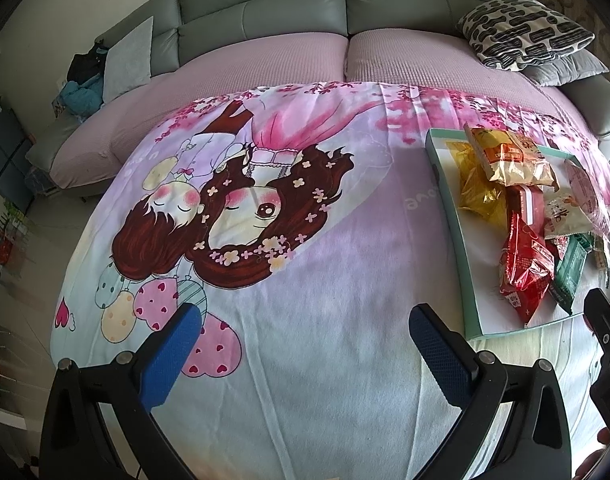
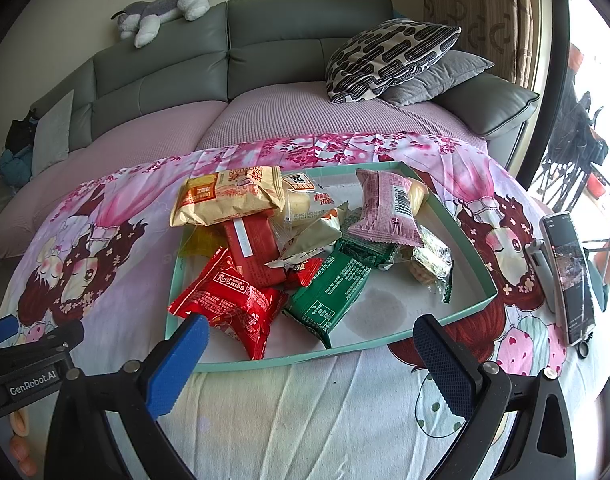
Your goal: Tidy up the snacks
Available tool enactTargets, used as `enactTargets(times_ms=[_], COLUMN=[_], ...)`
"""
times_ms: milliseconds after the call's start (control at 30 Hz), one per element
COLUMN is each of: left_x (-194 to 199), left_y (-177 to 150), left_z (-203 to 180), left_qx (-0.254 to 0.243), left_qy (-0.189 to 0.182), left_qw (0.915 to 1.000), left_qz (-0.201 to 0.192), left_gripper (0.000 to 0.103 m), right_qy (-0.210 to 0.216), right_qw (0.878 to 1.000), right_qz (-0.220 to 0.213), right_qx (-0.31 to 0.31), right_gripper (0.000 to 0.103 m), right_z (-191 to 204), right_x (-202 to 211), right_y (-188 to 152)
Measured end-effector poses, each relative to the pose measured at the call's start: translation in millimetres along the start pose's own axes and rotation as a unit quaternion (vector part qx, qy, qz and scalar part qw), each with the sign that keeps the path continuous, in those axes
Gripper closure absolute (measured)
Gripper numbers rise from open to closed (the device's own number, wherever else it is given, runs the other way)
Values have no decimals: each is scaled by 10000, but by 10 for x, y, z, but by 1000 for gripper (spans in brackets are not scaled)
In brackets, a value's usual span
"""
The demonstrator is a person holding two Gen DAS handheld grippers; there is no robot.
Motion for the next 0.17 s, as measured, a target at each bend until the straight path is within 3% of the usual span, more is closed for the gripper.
enactTargets(times_ms=[167], left_x=[6], left_y=[3], left_z=[-7], left_qx=[-43], left_qy=[-43], left_qw=[10000], left_qz=[-26], left_gripper=[0], right_qy=[2], right_qw=[10000], right_qz=[3], right_qx=[3], right_gripper=[0], right_z=[0], right_x=[-7], right_y=[-2])
Point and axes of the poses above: each gripper's, at about its wrist camera, not at the fingertips, and x roughly against the way its jaws point, z to its left, y to its top, the point moved 6 cm from there along -x, roughly the way its jaws point, and after that the axes turned 13 degrees about y, right-handed, at the moved point
